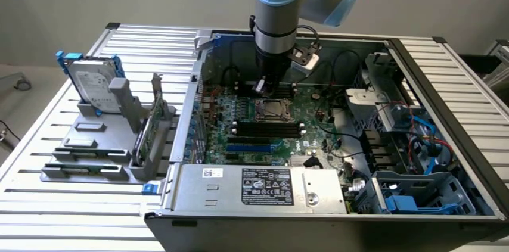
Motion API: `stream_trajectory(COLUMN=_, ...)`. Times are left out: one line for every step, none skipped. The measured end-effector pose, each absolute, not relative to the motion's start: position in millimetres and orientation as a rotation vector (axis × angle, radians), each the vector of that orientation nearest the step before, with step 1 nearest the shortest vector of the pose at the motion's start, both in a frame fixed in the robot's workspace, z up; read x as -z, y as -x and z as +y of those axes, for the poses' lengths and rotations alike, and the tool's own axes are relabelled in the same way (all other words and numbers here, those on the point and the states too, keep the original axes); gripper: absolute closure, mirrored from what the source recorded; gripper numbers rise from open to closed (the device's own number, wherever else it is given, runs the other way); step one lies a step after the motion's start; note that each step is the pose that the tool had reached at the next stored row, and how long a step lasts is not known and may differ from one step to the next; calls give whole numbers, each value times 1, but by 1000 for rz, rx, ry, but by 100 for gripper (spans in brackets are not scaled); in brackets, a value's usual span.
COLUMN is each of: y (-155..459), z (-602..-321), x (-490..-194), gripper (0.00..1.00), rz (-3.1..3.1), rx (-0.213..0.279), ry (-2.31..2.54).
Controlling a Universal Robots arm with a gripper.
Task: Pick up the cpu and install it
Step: 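Install the second cpu locking lever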
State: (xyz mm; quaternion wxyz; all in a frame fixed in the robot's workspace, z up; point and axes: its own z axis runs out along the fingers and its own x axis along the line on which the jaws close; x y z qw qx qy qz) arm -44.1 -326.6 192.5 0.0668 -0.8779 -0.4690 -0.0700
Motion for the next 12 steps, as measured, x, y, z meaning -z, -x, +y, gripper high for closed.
stream_trajectory(y=44, z=-327, x=-192, gripper=89, rz=-1414, rx=211, ry=2647)
stream_trajectory(y=44, z=-327, x=-192, gripper=89, rz=-1414, rx=211, ry=2647)
stream_trajectory(y=44, z=-327, x=-192, gripper=89, rz=-1414, rx=211, ry=2647)
stream_trajectory(y=44, z=-327, x=-192, gripper=89, rz=-1414, rx=211, ry=2647)
stream_trajectory(y=44, z=-327, x=-192, gripper=89, rz=-1414, rx=211, ry=2647)
stream_trajectory(y=44, z=-327, x=-192, gripper=89, rz=-1414, rx=211, ry=2647)
stream_trajectory(y=44, z=-327, x=-192, gripper=89, rz=-1414, rx=211, ry=2647)
stream_trajectory(y=44, z=-327, x=-192, gripper=89, rz=-1414, rx=211, ry=2647)
stream_trajectory(y=44, z=-327, x=-192, gripper=89, rz=-1414, rx=211, ry=2647)
stream_trajectory(y=44, z=-327, x=-192, gripper=89, rz=-1414, rx=211, ry=2647)
stream_trajectory(y=44, z=-327, x=-192, gripper=89, rz=-1414, rx=211, ry=2647)
stream_trajectory(y=44, z=-327, x=-192, gripper=89, rz=-1414, rx=211, ry=2647)
